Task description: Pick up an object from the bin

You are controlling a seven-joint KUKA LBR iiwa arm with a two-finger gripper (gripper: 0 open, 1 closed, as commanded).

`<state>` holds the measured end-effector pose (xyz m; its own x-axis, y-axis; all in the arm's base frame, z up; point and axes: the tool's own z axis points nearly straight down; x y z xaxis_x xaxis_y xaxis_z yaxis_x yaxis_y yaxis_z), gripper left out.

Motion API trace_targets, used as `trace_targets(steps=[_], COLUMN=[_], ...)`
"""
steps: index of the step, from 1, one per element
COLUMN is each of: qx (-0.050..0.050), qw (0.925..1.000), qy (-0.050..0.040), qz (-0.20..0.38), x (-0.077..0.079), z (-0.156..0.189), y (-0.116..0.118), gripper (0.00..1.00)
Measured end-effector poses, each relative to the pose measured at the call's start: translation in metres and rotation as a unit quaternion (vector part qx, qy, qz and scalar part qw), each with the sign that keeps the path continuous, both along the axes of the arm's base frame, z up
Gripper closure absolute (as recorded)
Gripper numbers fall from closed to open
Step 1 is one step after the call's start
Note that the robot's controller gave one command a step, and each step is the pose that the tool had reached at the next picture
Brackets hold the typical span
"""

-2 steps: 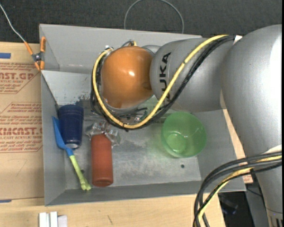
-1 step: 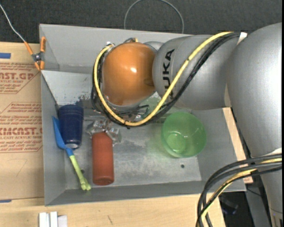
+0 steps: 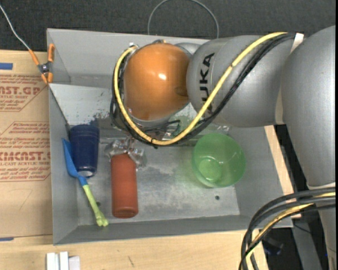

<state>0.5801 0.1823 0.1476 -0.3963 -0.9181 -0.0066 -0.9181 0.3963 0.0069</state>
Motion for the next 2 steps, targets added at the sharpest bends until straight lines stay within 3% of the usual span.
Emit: trace_targets(steps=[2], qx=[0.001], qw=[1.0], qy=[-0.0034], qz=[0.0], x=[0.002], z=[0.032], y=[0.001], gripper=[1.0])
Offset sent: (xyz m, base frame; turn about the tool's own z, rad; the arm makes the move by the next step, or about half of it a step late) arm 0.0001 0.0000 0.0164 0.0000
